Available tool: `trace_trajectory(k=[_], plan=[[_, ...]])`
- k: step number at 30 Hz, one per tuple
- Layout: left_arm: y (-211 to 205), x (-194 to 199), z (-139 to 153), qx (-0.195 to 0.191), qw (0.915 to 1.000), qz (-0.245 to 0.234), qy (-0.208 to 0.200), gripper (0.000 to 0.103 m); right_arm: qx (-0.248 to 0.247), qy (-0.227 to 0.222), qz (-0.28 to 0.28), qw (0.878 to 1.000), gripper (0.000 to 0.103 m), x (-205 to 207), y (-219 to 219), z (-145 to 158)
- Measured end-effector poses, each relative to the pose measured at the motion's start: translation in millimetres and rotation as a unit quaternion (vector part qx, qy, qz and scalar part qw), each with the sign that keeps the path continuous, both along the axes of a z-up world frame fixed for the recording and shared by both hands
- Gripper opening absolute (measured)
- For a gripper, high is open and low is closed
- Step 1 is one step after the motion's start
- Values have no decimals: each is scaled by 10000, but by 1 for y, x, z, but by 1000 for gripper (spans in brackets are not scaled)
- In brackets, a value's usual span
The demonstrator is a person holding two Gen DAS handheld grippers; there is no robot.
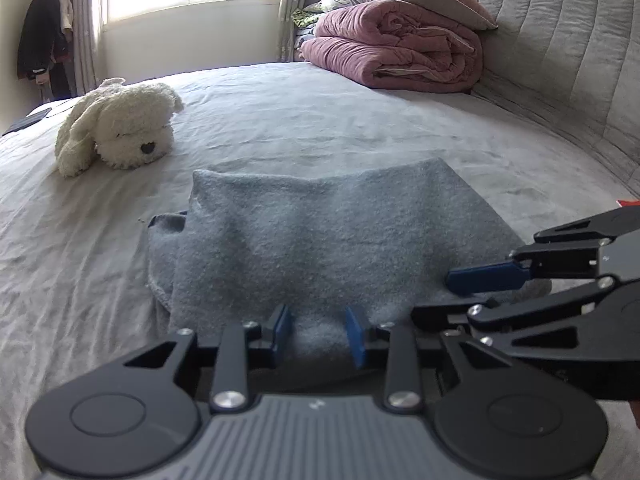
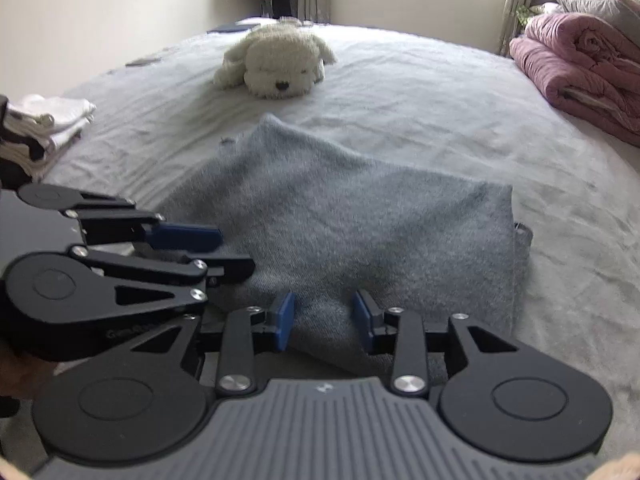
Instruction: Fold clothes
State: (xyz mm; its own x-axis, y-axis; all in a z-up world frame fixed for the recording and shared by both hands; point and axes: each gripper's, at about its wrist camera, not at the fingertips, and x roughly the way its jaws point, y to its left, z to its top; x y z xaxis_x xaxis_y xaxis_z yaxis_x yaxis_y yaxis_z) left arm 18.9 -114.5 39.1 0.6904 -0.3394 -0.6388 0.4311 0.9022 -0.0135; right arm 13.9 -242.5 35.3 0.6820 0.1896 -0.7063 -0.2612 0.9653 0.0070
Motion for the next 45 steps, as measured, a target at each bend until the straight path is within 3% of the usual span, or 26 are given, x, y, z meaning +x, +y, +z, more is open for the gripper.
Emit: trace_trajectory(k=[3,8,11,26,30,34,38,45], plan=[[-1,-1,-1,96,9999,-26,-31,32,-39,19,23,10000,37,1,0,1],[10,2,3,-160,9997,31,167,33,45,21,41,10000,36,-3,-6,4],[15,-2,0,39,9998,141,121,35,12,80,52,10000,36,-5,-10,3],[31,3,6,-95,9990,261,342,35,10,126,-51,9999,36,-7,-24,10],[35,-1,21,16,9993,355,-123,40,18,127,-112,9999,36,-8,-30,13],[41,13,8,34,9979,560,315,41,28,231,-274,9994,36,-6,-39,13],[49,18,3,-81,9965,679,482,42,41,367,-463,9982,36,-3,-51,13],[62,26,-1,-358,9911,960,851,56,31,540,-748,9957,43,-1,-69,10]])
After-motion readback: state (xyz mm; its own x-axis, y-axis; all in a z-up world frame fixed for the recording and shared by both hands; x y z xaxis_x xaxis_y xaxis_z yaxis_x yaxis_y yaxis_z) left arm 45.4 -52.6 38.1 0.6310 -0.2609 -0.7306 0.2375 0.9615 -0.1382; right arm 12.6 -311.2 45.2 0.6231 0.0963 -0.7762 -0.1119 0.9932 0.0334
